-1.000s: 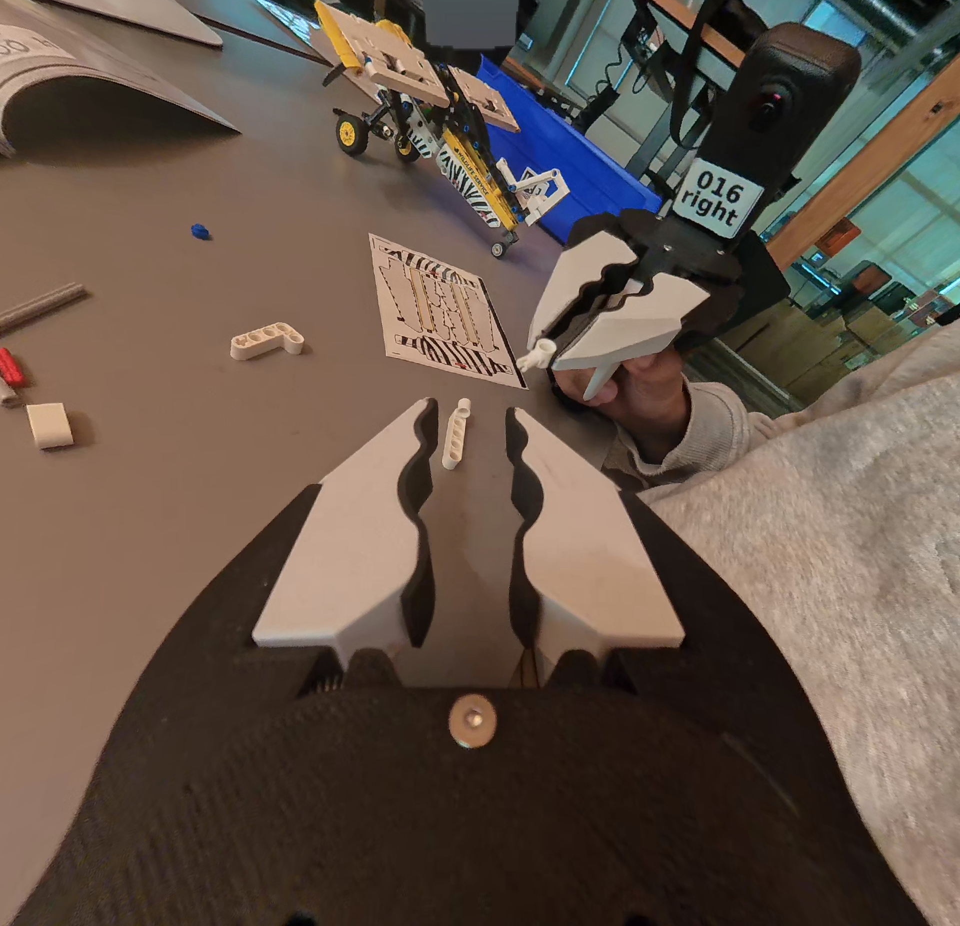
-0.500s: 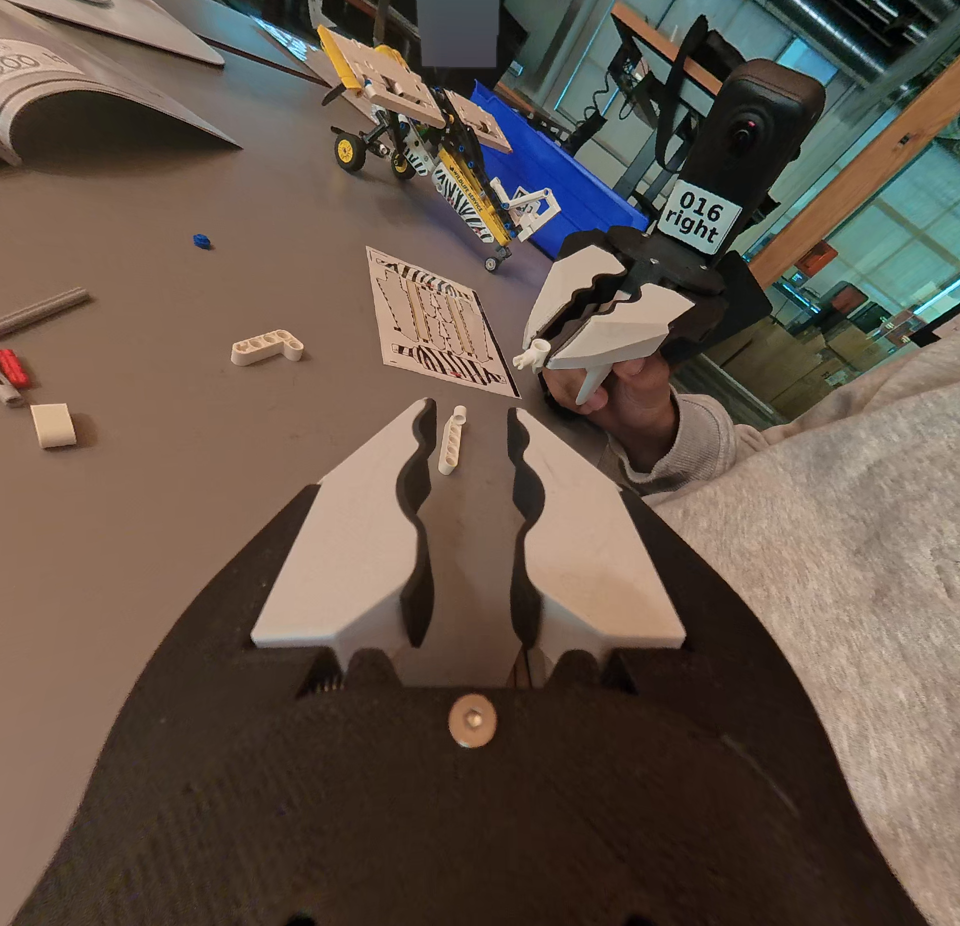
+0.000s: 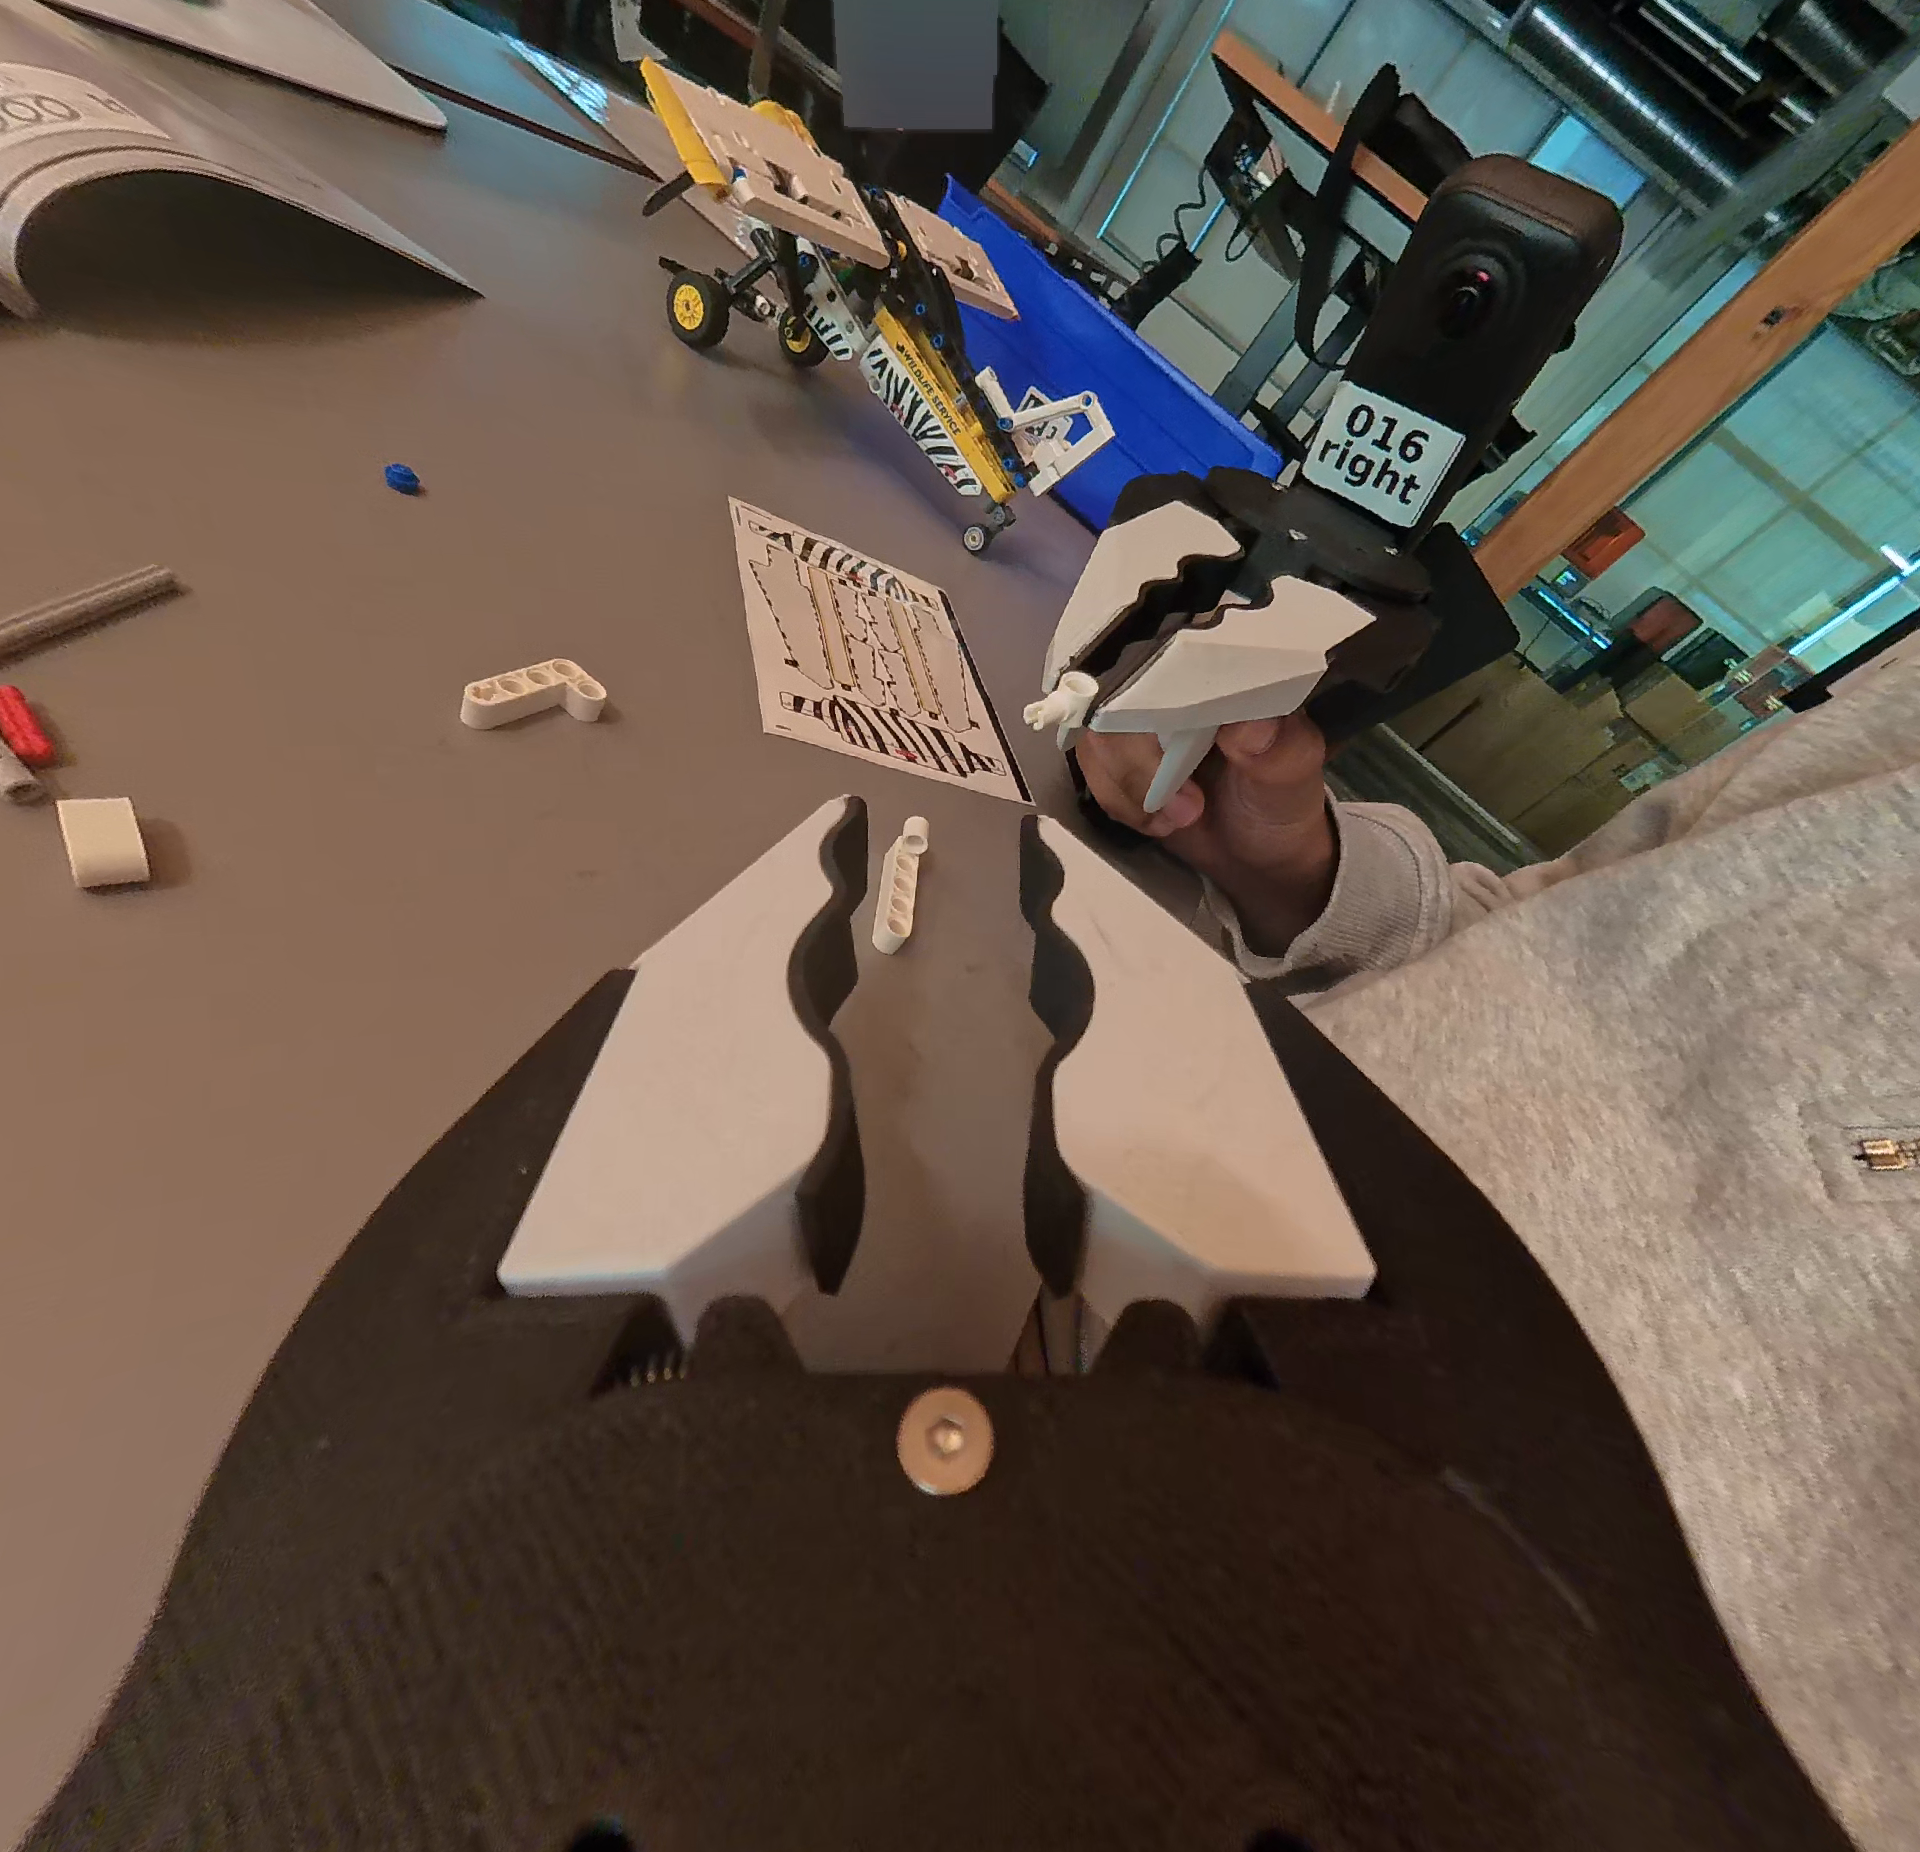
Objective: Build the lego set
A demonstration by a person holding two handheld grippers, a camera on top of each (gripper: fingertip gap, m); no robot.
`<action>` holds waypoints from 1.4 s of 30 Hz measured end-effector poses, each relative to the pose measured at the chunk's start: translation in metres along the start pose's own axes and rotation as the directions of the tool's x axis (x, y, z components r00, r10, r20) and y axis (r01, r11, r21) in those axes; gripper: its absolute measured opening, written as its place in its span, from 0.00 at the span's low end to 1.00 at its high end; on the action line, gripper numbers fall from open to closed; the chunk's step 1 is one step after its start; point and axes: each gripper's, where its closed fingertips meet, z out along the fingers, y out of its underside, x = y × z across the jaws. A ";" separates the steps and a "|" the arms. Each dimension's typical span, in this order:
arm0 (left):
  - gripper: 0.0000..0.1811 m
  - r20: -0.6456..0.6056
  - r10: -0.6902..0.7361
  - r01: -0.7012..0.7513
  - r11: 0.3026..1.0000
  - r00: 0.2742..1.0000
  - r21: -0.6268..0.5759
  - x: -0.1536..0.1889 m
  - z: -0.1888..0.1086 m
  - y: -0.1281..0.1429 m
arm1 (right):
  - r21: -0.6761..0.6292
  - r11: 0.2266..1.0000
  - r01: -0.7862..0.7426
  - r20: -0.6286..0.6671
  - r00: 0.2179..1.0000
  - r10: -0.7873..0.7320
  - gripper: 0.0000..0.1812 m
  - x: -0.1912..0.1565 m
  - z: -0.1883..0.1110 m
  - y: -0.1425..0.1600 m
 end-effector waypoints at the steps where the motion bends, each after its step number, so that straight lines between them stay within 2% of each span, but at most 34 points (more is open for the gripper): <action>1: 0.15 -0.001 -0.002 0.002 1.000 1.000 0.000 0.000 0.000 0.000 | 0.001 1.000 -0.001 -0.001 1.000 0.001 0.03 0.000 0.000 0.000; 28: 0.16 -0.026 -0.039 0.039 0.999 0.999 -0.012 0.000 0.001 0.000 | 0.022 1.000 0.008 -0.018 1.000 -0.008 0.03 0.001 -0.002 -0.003; 38: 0.17 -0.044 -0.057 0.057 0.998 0.997 0.003 0.000 0.000 -0.003 | 0.082 0.995 -0.059 -0.022 0.998 0.061 0.03 0.009 -0.011 -0.011; 40: 0.18 -0.075 -0.025 0.027 0.999 0.997 0.023 0.007 -0.002 -0.005 | -0.014 0.993 -0.119 0.021 0.993 0.119 0.03 0.006 -0.011 -0.004; 42: 0.20 -0.114 0.032 -0.027 0.999 0.993 0.046 0.018 -0.002 -0.006 | -0.117 0.987 -0.113 0.083 0.989 0.123 0.03 -0.005 -0.008 -0.002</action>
